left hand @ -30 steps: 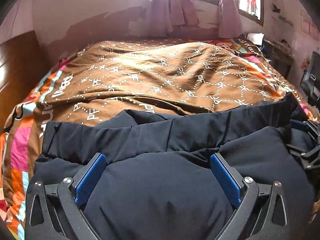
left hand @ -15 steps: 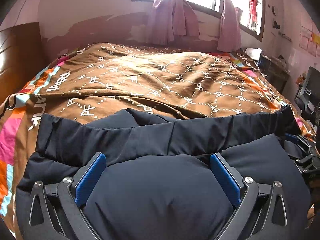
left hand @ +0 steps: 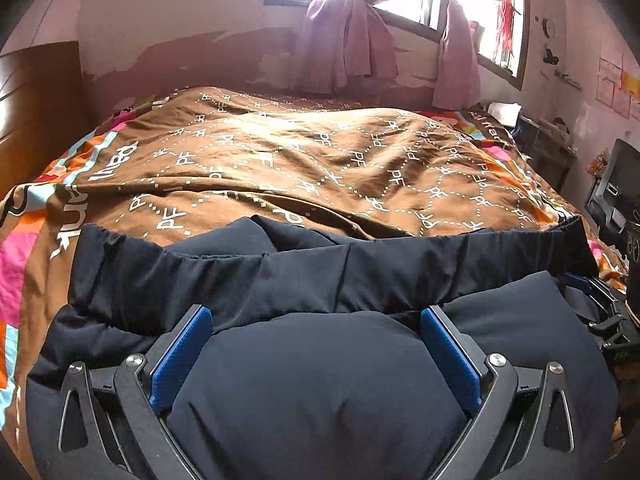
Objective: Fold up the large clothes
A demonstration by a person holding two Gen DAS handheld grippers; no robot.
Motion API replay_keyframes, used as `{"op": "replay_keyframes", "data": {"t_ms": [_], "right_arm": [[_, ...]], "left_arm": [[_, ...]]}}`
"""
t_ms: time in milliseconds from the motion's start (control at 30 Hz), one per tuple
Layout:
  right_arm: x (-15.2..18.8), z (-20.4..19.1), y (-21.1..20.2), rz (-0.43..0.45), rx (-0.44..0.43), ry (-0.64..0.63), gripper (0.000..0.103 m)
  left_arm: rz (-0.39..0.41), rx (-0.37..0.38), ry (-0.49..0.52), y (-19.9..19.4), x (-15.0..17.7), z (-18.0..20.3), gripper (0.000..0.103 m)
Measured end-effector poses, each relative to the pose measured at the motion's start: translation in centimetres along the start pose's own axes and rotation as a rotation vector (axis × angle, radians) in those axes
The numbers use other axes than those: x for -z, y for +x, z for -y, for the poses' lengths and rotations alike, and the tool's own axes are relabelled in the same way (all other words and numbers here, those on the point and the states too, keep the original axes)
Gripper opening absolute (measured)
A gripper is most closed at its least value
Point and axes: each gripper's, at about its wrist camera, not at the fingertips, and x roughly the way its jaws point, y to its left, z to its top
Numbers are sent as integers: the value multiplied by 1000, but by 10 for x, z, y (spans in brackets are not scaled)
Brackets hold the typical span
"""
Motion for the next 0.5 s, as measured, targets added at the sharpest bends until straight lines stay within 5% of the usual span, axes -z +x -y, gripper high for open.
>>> {"op": "replay_keyframes", "data": {"t_ms": [500], "right_arm": [[2,0,-2,24,4,-3,102]], "left_arm": [[2,-3,3,0,2,1,103]]}}
